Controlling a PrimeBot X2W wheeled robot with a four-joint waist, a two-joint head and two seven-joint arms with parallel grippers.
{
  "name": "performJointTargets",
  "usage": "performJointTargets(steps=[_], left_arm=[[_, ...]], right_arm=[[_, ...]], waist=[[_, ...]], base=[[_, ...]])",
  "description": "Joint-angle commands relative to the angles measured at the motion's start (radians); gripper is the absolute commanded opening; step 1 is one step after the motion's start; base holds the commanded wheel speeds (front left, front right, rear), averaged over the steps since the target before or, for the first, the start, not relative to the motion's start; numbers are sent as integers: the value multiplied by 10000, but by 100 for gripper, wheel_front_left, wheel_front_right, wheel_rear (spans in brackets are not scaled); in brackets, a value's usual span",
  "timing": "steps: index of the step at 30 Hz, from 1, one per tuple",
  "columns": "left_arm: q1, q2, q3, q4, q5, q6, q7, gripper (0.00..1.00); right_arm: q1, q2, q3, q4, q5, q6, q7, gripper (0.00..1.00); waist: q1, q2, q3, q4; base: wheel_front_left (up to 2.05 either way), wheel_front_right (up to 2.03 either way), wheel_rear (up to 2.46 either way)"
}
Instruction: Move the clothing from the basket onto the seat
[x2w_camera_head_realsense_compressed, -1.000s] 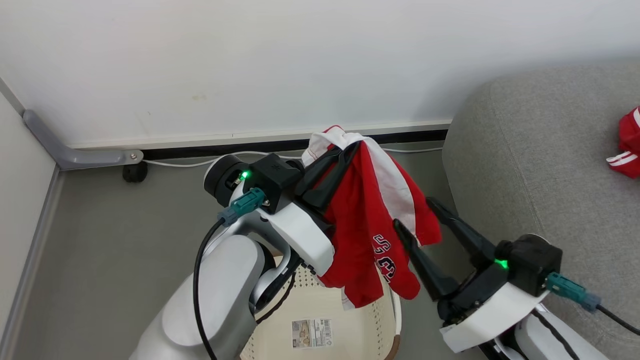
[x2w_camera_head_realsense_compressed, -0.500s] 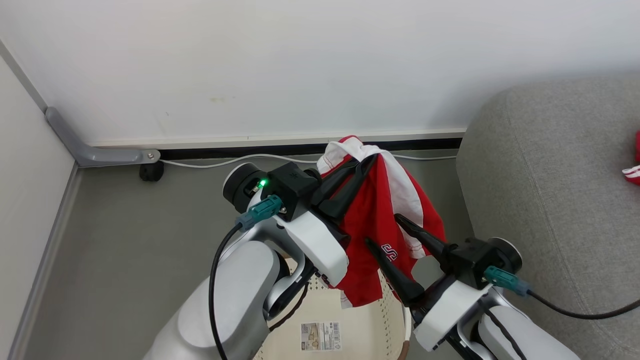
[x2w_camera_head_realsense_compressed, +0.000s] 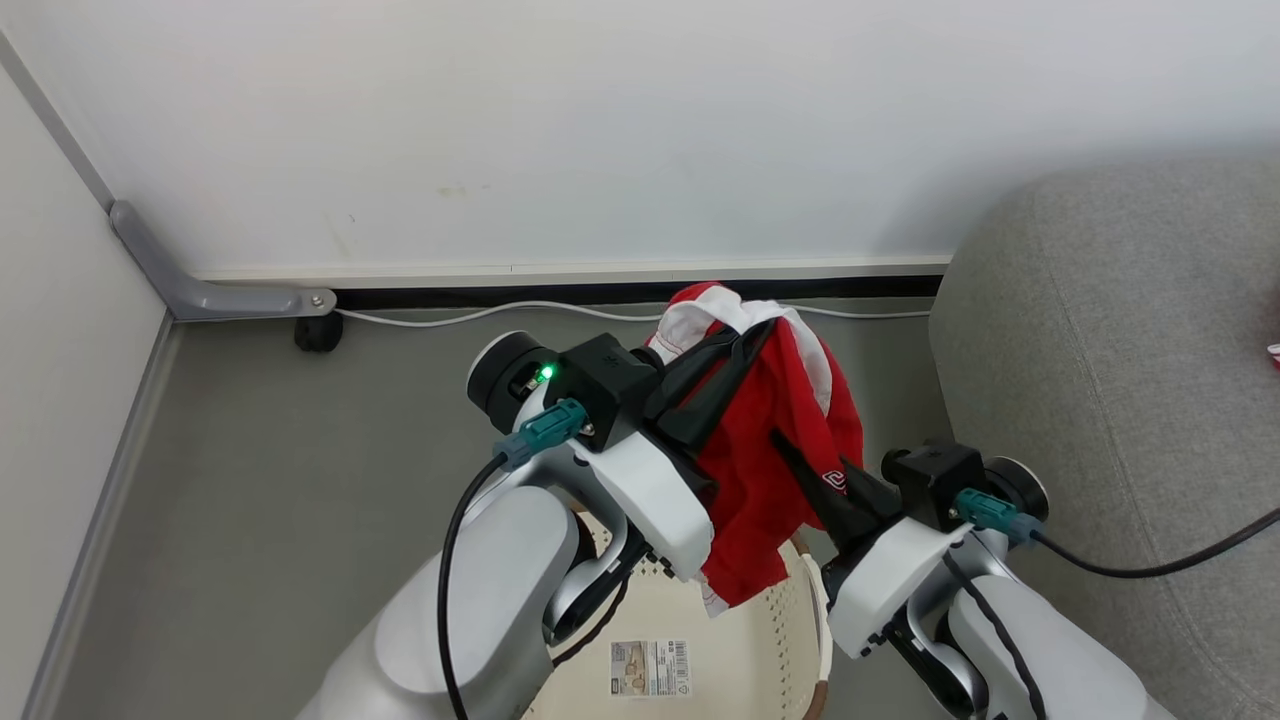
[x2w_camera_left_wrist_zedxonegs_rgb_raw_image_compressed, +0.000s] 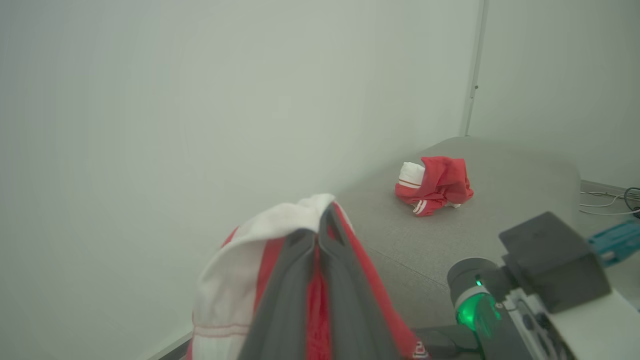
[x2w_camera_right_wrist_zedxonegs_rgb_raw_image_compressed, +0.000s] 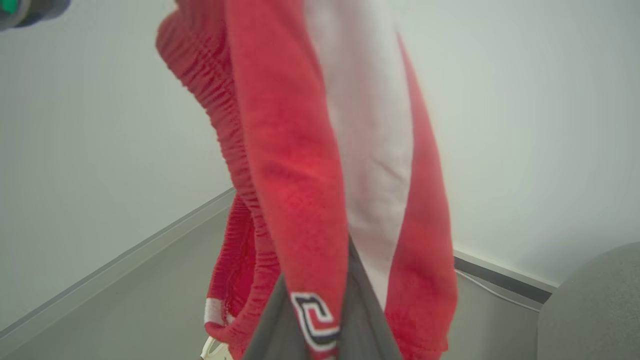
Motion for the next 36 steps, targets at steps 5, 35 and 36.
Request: performJointTargets(steps=[5, 35, 36], left_arm=[[-596, 64, 226, -33, -186, 148, -245, 0], [422, 90, 206, 1341, -412, 168, -1301, 100], [478, 89, 197, 1387, -408, 158, -1313, 100]], right_arm=[[-206, -78, -68, -429, 308, 27, -61, 0], [708, -1660, -3981, -3228, 1106, 27, -61, 0], [751, -1688, -4136, -3291, 1120, 27, -61, 0]], waist=[[0, 0, 43, -84], [0, 0, 165, -2014], [0, 0, 164, -2133]], base=[[0, 0, 0], [0, 0, 0], [0, 0, 0]])
